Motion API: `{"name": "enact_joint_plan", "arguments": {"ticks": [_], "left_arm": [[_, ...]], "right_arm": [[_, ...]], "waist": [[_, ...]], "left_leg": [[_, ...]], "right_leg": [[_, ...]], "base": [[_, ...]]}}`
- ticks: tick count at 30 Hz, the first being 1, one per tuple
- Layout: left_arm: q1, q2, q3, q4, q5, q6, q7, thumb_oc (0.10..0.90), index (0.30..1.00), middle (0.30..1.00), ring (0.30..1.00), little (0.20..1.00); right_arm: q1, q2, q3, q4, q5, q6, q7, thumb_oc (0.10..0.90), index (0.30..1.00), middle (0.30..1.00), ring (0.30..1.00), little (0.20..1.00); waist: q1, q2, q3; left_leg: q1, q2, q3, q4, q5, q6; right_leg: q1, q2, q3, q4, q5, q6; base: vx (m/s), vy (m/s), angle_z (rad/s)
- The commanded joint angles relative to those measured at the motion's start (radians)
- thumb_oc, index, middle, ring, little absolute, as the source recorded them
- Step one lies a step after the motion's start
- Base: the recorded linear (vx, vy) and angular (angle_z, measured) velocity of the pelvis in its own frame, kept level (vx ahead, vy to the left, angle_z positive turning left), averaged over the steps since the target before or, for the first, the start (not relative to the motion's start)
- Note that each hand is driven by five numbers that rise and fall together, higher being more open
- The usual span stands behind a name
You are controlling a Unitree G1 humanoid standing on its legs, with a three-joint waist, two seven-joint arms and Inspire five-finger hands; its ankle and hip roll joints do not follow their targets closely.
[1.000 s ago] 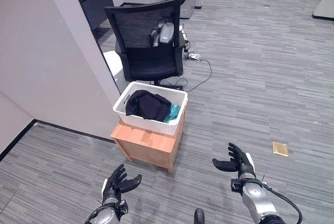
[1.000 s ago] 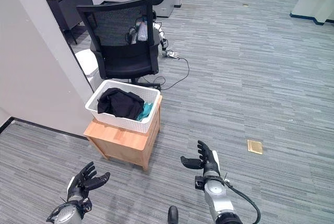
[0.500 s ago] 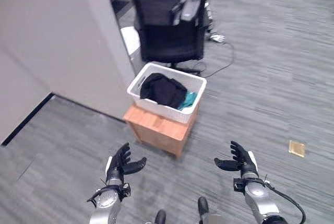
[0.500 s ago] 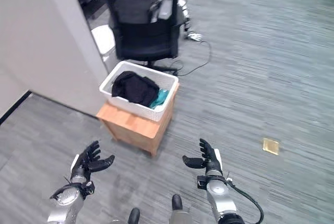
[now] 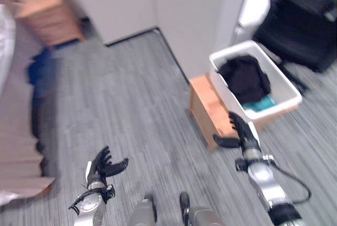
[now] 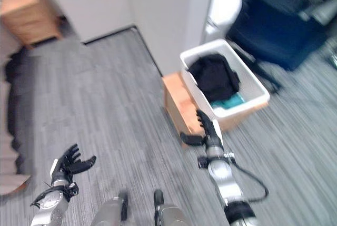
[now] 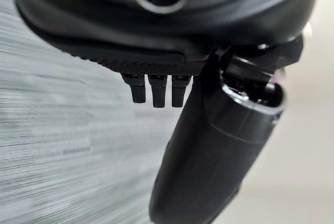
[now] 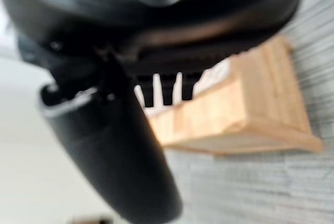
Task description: Pick up bed clothes into laundry basket.
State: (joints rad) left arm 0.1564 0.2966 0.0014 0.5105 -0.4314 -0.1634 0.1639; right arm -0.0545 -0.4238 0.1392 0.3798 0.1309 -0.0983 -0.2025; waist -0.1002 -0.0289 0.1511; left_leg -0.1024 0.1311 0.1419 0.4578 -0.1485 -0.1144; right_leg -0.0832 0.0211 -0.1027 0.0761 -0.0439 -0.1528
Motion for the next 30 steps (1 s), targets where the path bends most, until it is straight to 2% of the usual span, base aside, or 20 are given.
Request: {"name": "enact_joint_plan", "arguments": {"ticks": [1, 2, 3, 4, 5, 6, 7, 8, 9, 11, 14, 16, 19, 21, 22, 23, 24, 25, 28, 30], "left_arm": [[-0.114, 0.045, 0.028, -0.074, 0.004, -0.059, -0.019, 0.800, 0.900, 0.900, 0.900, 0.900], [-0.089, 0.043, 0.027, -0.076, 0.028, -0.044, -0.031, 0.800, 0.900, 0.900, 0.900, 0.900], [-0.076, 0.041, 0.030, -0.083, 0.039, -0.034, -0.032, 0.800, 0.900, 0.900, 0.900, 0.900], [-0.075, 0.041, 0.030, -0.084, 0.040, -0.033, -0.032, 0.800, 0.900, 0.900, 0.900, 0.900], [-0.078, 0.053, 0.030, -0.095, 0.067, -0.024, -0.031, 0.800, 0.900, 0.900, 0.900, 0.900], [-0.079, 0.054, 0.031, -0.095, 0.067, -0.023, -0.031, 0.800, 0.900, 0.900, 0.900, 0.900], [-0.078, 0.065, 0.043, -0.092, 0.073, -0.018, -0.026, 0.800, 0.900, 0.900, 0.900, 0.900], [-0.066, 0.067, 0.049, -0.096, 0.076, -0.014, -0.031, 0.800, 0.900, 0.900, 0.900, 0.900], [-0.059, 0.069, 0.056, -0.093, 0.083, -0.012, -0.038, 0.800, 0.900, 0.900, 0.900, 0.900], [-0.055, 0.086, 0.065, -0.083, 0.108, -0.017, -0.038, 0.800, 0.900, 0.900, 0.900, 0.900], [-0.058, 0.094, 0.062, -0.072, 0.112, -0.034, -0.031, 0.800, 0.900, 0.900, 0.900, 0.900], [-0.044, 0.097, 0.084, -0.075, 0.101, -0.051, -0.022, 0.800, 0.900, 0.900, 0.900, 0.900], [0.019, 0.059, 0.128, -0.109, 0.059, -0.064, -0.014, 0.800, 0.900, 0.900, 0.900, 0.900], [0.034, 0.049, 0.141, -0.123, 0.037, -0.063, -0.018, 0.800, 0.900, 0.900, 0.900, 0.900], [0.003, 0.052, 0.145, -0.110, 0.020, -0.051, -0.017, 0.800, 0.900, 0.900, 0.900, 0.900], [0.001, 0.051, 0.148, -0.116, 0.008, -0.048, -0.026, 0.800, 0.900, 0.900, 0.900, 0.900], [-0.011, 0.055, 0.148, -0.111, -0.009, -0.055, -0.034, 0.800, 0.900, 0.900, 0.900, 0.900], [-0.012, 0.057, 0.154, -0.109, -0.024, -0.056, -0.038, 0.800, 0.900, 0.900, 0.900, 0.900], [0.029, 0.066, 0.167, -0.108, -0.031, -0.036, -0.060, 0.800, 0.900, 0.900, 0.900, 0.900], [0.022, 0.076, 0.174, -0.115, -0.042, -0.033, -0.070, 0.800, 0.900, 0.900, 0.900, 0.900]], "right_arm": [[-0.115, -0.028, -0.076, -0.039, -0.020, -0.074, -0.026, 0.800, 0.900, 0.900, 0.900, 0.900], [-0.099, -0.046, -0.090, -0.055, -0.026, -0.063, -0.014, 0.800, 0.900, 0.900, 0.900, 0.900], [-0.089, -0.040, -0.093, -0.064, -0.029, -0.058, -0.010, 0.800, 0.900, 0.900, 0.900, 0.900], [-0.089, -0.040, -0.093, -0.065, -0.029, -0.057, -0.010, 0.800, 0.900, 0.900, 0.900, 0.900], [-0.077, -0.024, -0.116, -0.073, -0.033, -0.054, -0.007, 0.800, 0.900, 0.900, 0.900, 0.900], [-0.078, -0.023, -0.116, -0.073, -0.033, -0.054, -0.007, 0.800, 0.900, 0.900, 0.900, 0.900], [-0.051, 0.012, -0.135, -0.079, -0.030, -0.043, 0.000, 0.800, 0.900, 0.900, 0.900, 0.900], [-0.031, 0.017, -0.146, -0.083, -0.036, -0.042, 0.000, 0.800, 0.900, 0.900, 0.900, 0.900], [-0.020, 0.019, -0.158, -0.088, -0.037, -0.042, 0.001, 0.800, 0.900, 0.900, 0.900, 0.900], [-0.003, 0.022, -0.177, -0.100, -0.037, -0.048, 0.001, 0.800, 0.900, 0.900, 0.900, 0.900], [-0.026, 0.001, -0.180, -0.096, -0.033, -0.058, -0.008, 0.800, 0.900, 0.900, 0.900, 0.900], [-0.068, -0.028, -0.179, -0.103, -0.016, -0.067, -0.013, 0.800, 0.900, 0.900, 0.900, 0.900], [-0.128, -0.056, -0.160, -0.108, 0.002, -0.079, -0.015, 0.800, 0.900, 0.900, 0.900, 0.900], [-0.145, -0.064, -0.157, -0.121, 0.020, -0.084, -0.014, 0.800, 0.900, 0.900, 0.900, 0.900], [-0.123, -0.076, -0.177, -0.144, 0.019, -0.083, -0.019, 0.800, 0.900, 0.900, 0.900, 0.900], [-0.114, -0.077, -0.183, -0.158, 0.014, -0.079, -0.026, 0.800, 0.900, 0.900, 0.900, 0.900], [-0.101, -0.067, -0.204, -0.180, 0.016, -0.080, -0.036, 0.800, 0.900, 0.900, 0.900, 0.900], [-0.090, -0.061, -0.216, -0.183, 0.021, -0.081, -0.031, 0.800, 0.900, 0.900, 0.900, 0.900], [-0.048, -0.052, -0.242, -0.167, 0.053, -0.076, 0.012, 0.800, 0.900, 0.900, 0.900, 0.900], [-0.034, -0.056, -0.250, -0.171, 0.060, -0.072, 0.028, 0.800, 0.900, 0.900, 0.900, 0.900]], "waist": [[-0.031, 0.057, -0.040], [-0.022, 0.074, -0.048], [-0.015, 0.081, -0.043], [-0.021, 0.078, -0.046], [-0.031, 0.072, -0.003], [-0.034, 0.068, -0.007], [-0.060, 0.056, 0.020], [-0.063, 0.055, 0.020], [-0.059, 0.053, 0.021], [-0.045, 0.056, 0.025], [-0.030, 0.050, 0.019], [0.024, 0.046, -0.002], [0.067, 0.056, -0.018], [0.090, 0.055, -0.006], [0.069, 0.034, 0.009], [0.063, 0.030, 0.013], [0.046, 0.015, 0.018], [0.042, 0.012, 0.016], [0.023, 0.052, -0.004], [0.023, 0.061, -0.007]], "left_leg": [[0.239, 0.090, 0.102, -0.305, 0.066, -0.013], [0.261, 0.053, 0.089, -0.426, 0.028, -0.003], [0.264, 0.027, 0.047, -0.476, 0.033, 0.015], [0.260, 0.022, 0.042, -0.480, 0.040, 0.016], [0.253, -0.019, -0.049, -0.537, 0.061, 0.043], [0.245, -0.025, -0.053, -0.538, 0.067, 0.045], [0.207, -0.062, -0.143, -0.545, 0.083, 0.059], [0.193, -0.083, -0.201, -0.545, 0.086, 0.066], [0.176, -0.099, -0.232, -0.545, 0.097, 0.067], [0.158, -0.114, -0.290, -0.545, 0.104, 0.065], [0.136, -0.119, -0.314, -0.538, 0.124, 0.053], [0.101, -0.121, -0.327, -0.531, 0.137, 0.044], [0.044, -0.127, -0.360, -0.522, 0.168, 0.035], [0.001, -0.140, -0.368, -0.496, 0.180, 0.030], [-0.023, -0.117, -0.235, -0.428, 0.144, 0.029], [-0.019, -0.097, -0.187, -0.382, 0.137, 0.028], [0.003, -0.092, -0.167, -0.295, 0.087, 0.017], [0.019, -0.077, -0.155, -0.282, 0.076, 0.014], [0.106, -0.035, -0.152, -0.383, 0.063, 0.022], [0.117, -0.034, -0.172, -0.427, 0.078, 0.019]], "right_leg": [[-0.028, -0.130, -0.160, -0.033, -0.041, 0.202], [-0.028, -0.139, -0.224, 0.018, -0.043, 0.203], [-0.044, -0.147, -0.241, 0.071, -0.045, 0.205], [-0.048, -0.153, -0.245, 0.073, -0.043, 0.206], [-0.150, -0.180, -0.184, 0.233, 0.000, 0.245], [-0.157, -0.186, -0.185, 0.233, 0.004, 0.246], [-0.195, -0.098, 0.081, 0.246, 0.004, 0.309], [-0.175, -0.050, 0.227, 0.235, -0.020, 0.309], [-0.163, -0.029, 0.343, 0.250, -0.020, 0.308], [-0.122, -0.021, 0.462, 0.262, -0.039, 0.297], [-0.057, -0.045, 0.472, 0.180, -0.038, 0.284], [0.000, -0.069, 0.443, 0.069, -0.064, 0.267], [0.072, -0.072, 0.429, -0.061, -0.053, 0.248], [0.100, -0.066, 0.417, -0.091, -0.058, 0.236], [0.098, -0.084, 0.344, -0.097, -0.060, 0.234], [0.083, -0.094, 0.304, -0.096, -0.041, 0.236], [0.073, -0.132, 0.238, -0.095, -0.016, 0.239], [0.067, -0.149, 0.208, -0.093, -0.010, 0.244], [0.055, -0.150, 0.136, -0.059, -0.024, 0.261], [0.048, -0.157, 0.108, -0.046, -0.027, 0.258]], "base": [[-0.23, -0.164, 2.63], [-0.09, -0.057, 3.26], [-0.10, -0.049, 3.50], [-0.25, 0.025, 2.10], [-0.24, 0.016, 1.38], [-0.43, -0.012, 1.67], [-0.25, -0.021, 1.75], [-0.27, -0.042, 2.02], [-0.05, -0.058, 1.83], [0.01, -0.105, 1.86], [-0.04, -0.161, 1.17], [-0.04, -0.216, 0.87], [-0.07, -0.183, 0.71], [-0.21, -0.191, 0.09], [-0.41, -0.183, 0.26], [-0.54, -0.165, 1.92], [-0.40, -0.085, 2.39], [-0.35, -0.035, 2.09], [-0.10, 0.020, 1.11], [-0.09, 0.062, 0.98]]}}
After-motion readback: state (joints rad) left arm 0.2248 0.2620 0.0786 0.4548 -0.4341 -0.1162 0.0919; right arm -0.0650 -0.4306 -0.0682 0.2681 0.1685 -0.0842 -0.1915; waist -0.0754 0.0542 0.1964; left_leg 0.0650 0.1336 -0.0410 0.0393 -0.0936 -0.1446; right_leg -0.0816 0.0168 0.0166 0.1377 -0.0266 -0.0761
